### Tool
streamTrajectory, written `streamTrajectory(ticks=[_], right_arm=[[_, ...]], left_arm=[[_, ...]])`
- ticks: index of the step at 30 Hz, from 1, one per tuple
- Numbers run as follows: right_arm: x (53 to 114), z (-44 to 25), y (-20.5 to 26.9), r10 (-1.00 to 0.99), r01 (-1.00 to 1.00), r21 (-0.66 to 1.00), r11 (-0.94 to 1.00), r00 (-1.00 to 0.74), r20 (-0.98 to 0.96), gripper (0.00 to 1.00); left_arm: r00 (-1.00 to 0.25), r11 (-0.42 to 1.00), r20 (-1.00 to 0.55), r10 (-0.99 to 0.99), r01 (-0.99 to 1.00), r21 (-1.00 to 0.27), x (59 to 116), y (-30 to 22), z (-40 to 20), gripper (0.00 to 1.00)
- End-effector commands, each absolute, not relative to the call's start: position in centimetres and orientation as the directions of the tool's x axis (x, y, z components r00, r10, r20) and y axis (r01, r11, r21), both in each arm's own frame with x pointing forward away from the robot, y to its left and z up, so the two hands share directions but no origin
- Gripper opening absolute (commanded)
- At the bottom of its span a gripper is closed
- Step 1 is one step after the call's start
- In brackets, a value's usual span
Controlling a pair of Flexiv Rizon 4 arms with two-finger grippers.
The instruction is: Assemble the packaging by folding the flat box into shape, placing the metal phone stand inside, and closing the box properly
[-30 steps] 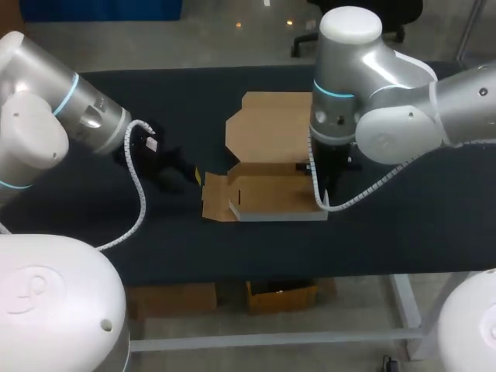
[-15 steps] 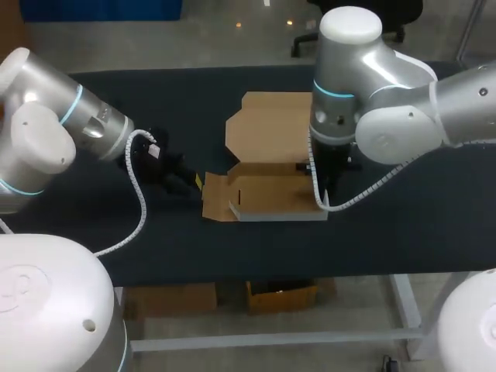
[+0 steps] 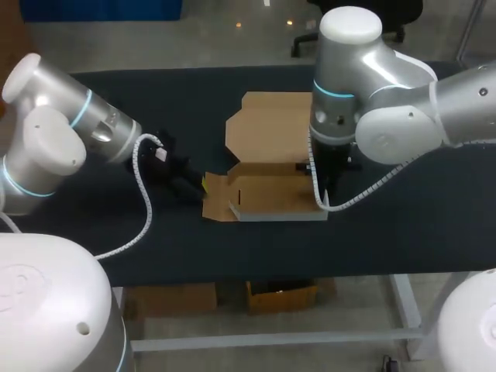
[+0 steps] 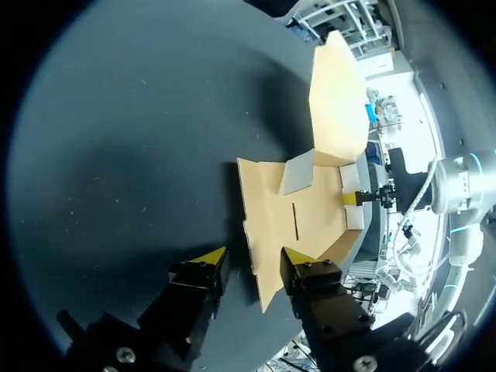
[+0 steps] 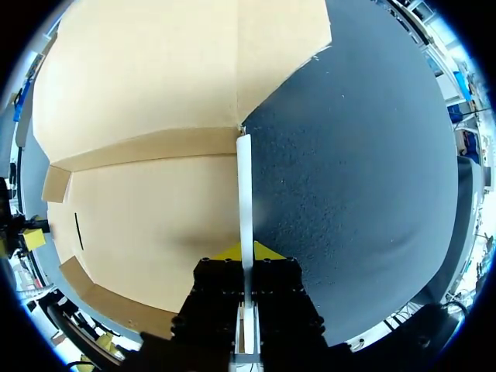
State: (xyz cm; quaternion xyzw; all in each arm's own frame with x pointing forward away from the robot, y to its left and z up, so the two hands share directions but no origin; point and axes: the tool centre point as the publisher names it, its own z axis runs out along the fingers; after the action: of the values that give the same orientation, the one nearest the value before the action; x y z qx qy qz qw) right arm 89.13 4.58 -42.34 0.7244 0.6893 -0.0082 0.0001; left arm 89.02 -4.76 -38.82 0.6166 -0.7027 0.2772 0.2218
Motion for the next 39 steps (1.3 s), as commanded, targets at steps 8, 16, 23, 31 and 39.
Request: streamTrajectory(ticks=[8,16,23,31,39], right_arm=[[89.3,-42.5,4.7,0.999,0.999,-0.015,-0.05,0.049,-0.016,0.0],[89.3,-42.5,4.7,0.999,0.999,-0.015,-0.05,0.049,-0.016,0.0],[89.3,-42.5,4.7,0.999,0.999,-0.015,-0.05,0.049,-0.016,0.0],[89.3,-42.5,4.7,0.999,0.999,-0.015,-0.05,0.049,-0.016,0.0],[89.3,-42.5,4.7,0.999,0.999,-0.015,-0.05,0.049,-0.016,0.0]], left_arm=[[-0.138,0.1,0.673,-0.726,-0.99,-0.095,89.8,-5.7,-40.2,0.38],[-0.116,0.083,0.668,-0.735,-0.993,-0.081,89.7,-6.6,-40.5,0.28],[-0.071,0.032,0.626,-0.777,-0.997,-0.072,89.7,-7.3,-40.1,0.0],[-0.024,-0.031,0.556,-0.831,-0.995,-0.09,89.4,-8.2,-38.5,0.0],[-0.002,-0.055,0.476,-0.88,-0.993,-0.107,88.9,-9.3,-37.4,0.0]])
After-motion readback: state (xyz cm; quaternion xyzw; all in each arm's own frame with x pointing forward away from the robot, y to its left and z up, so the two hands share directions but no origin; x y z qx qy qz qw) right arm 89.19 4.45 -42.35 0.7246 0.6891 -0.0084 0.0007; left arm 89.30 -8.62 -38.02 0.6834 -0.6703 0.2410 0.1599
